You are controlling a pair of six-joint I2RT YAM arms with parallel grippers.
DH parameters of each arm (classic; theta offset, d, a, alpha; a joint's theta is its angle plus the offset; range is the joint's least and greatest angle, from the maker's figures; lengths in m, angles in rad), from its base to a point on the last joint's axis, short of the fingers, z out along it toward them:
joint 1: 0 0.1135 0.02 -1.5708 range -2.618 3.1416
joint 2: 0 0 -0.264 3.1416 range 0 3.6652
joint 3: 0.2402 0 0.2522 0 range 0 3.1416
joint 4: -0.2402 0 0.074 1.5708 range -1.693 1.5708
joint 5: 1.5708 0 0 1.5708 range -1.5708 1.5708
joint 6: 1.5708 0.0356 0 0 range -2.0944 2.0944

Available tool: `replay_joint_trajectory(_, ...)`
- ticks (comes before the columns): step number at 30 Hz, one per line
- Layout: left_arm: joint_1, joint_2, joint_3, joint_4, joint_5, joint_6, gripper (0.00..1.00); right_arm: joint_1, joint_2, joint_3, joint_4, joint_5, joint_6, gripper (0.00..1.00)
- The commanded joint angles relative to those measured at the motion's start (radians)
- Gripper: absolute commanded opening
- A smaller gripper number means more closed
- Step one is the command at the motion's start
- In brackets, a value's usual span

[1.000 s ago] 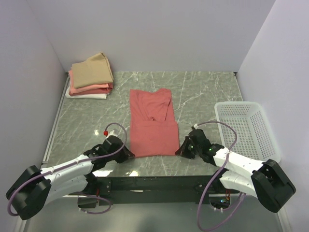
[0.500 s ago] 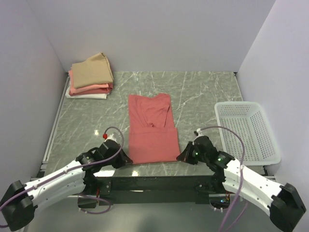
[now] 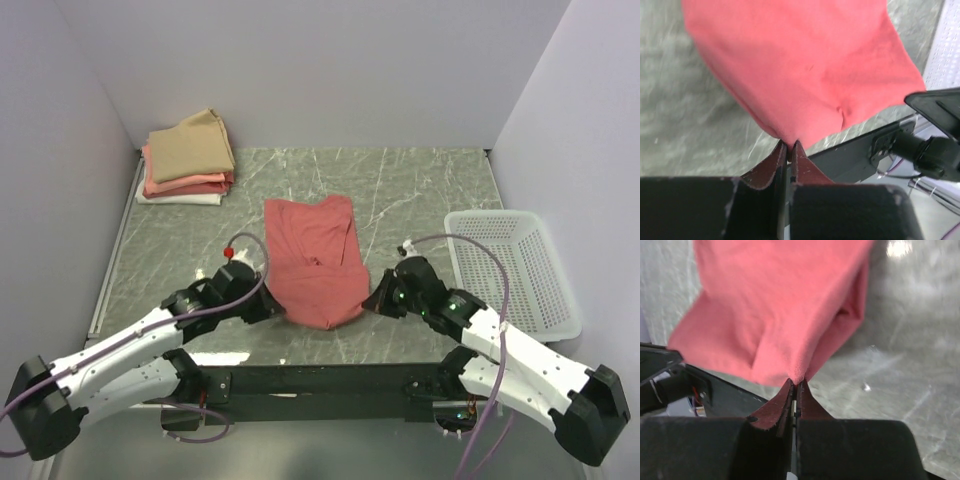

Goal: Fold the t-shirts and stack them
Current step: Fold the tshirt

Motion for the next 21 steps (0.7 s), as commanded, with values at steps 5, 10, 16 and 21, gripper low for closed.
replay_joint_trajectory(5,0.161,0.147,0.188,0.07,0.073,0.116,0.01,-0.045,0.149,0.239,0.009,0.042,-0.087,0.0)
replay_joint_trajectory(10,0.28,0.249,0.298,0.102,0.152,0.159,0.01,-0.14,0.302,0.377,0.045,-0.046,-0.134,0.0)
replay_joint_trajectory(16,0.389,0.475,0.441,0.16,0.238,0.19,0.01,-0.26,0.546,0.583,0.079,-0.137,-0.176,0.0)
replay_joint_trajectory(21,0.469,0.647,0.606,0.167,0.288,0.214,0.01,-0.324,0.798,0.816,0.062,-0.192,-0.208,0.0)
